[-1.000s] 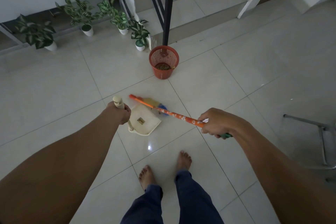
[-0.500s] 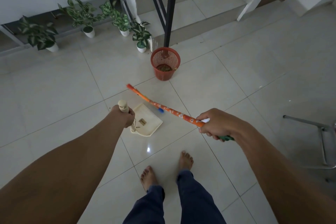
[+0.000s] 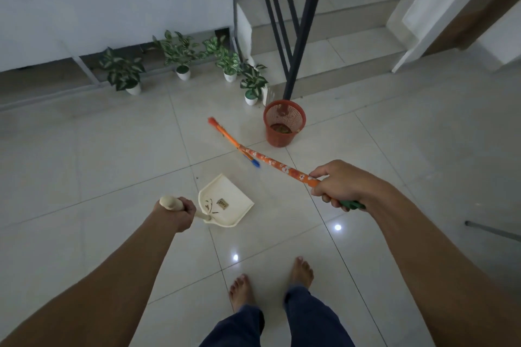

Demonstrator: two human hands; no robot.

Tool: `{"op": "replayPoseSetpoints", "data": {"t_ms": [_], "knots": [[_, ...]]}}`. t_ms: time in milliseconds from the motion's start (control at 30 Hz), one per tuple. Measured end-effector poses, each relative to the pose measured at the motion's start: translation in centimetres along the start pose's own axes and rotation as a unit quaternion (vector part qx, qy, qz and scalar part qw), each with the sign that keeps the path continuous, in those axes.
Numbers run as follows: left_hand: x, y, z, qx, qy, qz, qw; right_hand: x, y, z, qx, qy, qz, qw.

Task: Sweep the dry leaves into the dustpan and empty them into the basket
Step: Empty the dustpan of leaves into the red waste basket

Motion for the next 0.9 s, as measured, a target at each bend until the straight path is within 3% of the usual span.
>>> {"op": "replayPoseSetpoints", "data": {"t_ms": [133, 400, 533, 700, 900], "knots": [[-2.7, -0.6, 1.8, 0.020, -0.028, -0.028, 0.999, 1.2, 0.9, -1.9, -0.018, 0.014, -0.001, 1.000], [-0.6, -5.4, 5.0, 0.073, 0.007, -0.053, 0.996, 2.2, 1.9, -3.1, -0.052, 0.149, -0.001, 0.987], [2.1, -7.1, 5.2, 0.090, 0.132, -0.095, 0.982, 0.8, 0.4, -2.8, -0.066, 0.226, 0.019, 0.972], [6.8, -9.6, 3.5, 0.133, 0.276, -0.164, 0.938, -1.9, -2.2, -1.0, -0.077, 0.344, 0.039, 0.935], [13.0, -11.7, -0.8, 0.123, 0.368, -0.238, 0.891, -6.1, -5.7, 3.2, -0.088, 0.436, 0.089, 0.891]]}}
Point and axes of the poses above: each hand's wrist, its own y-axis towards the middle knuckle, its own x-axis out of the palm, z = x × y, the point moved 4 cm from there along y, towards the middle knuckle, and after that the axes turned 11 degrees about -z, right-handed, at the moved point
